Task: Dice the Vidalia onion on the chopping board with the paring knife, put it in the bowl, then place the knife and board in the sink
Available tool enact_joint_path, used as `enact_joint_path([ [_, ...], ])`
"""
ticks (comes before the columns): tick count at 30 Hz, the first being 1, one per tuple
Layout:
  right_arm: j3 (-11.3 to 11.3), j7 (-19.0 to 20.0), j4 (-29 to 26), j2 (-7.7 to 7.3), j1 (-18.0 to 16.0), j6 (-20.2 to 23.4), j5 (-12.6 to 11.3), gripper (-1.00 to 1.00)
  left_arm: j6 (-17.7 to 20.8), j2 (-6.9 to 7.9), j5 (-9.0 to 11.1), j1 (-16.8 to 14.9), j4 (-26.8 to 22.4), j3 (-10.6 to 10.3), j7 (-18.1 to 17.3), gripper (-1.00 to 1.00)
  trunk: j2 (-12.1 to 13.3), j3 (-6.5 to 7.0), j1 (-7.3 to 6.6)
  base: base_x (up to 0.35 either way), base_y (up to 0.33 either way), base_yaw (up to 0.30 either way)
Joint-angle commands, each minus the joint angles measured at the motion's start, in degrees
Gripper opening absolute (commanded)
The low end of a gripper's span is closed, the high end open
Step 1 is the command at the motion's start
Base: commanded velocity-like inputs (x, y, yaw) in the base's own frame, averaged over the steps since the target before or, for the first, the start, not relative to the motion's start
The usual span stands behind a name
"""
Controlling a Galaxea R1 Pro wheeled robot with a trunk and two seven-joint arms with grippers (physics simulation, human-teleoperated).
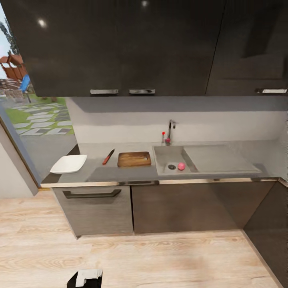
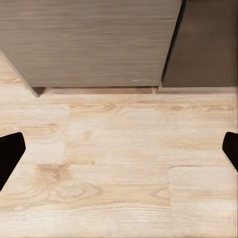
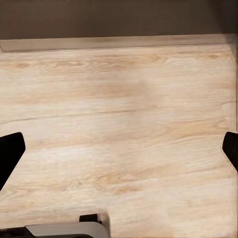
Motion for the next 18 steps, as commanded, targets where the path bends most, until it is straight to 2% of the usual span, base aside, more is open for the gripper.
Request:
enact_joint_path([
  [1, 0.2, 0.11, -0.09, -0.02, 0.02, -0.1, -0.46, 1.0, 0.11, 0.08, 0.6, -0.01, -0.11, -0.24, 0.45, 1.0, -0.12, -0.07, 0.04, 0.0, -0.321, 0.0],
  [18, 0.26, 0.18, -0.09, -0.03, 0.02, -0.59, -0.34, 1.0, 0.11, 0.08, 0.61, 0.0, 0.01, -0.2, 0.45, 1.0, -0.12, -0.02, 0.04, 0.074, -0.321, 0.0],
])
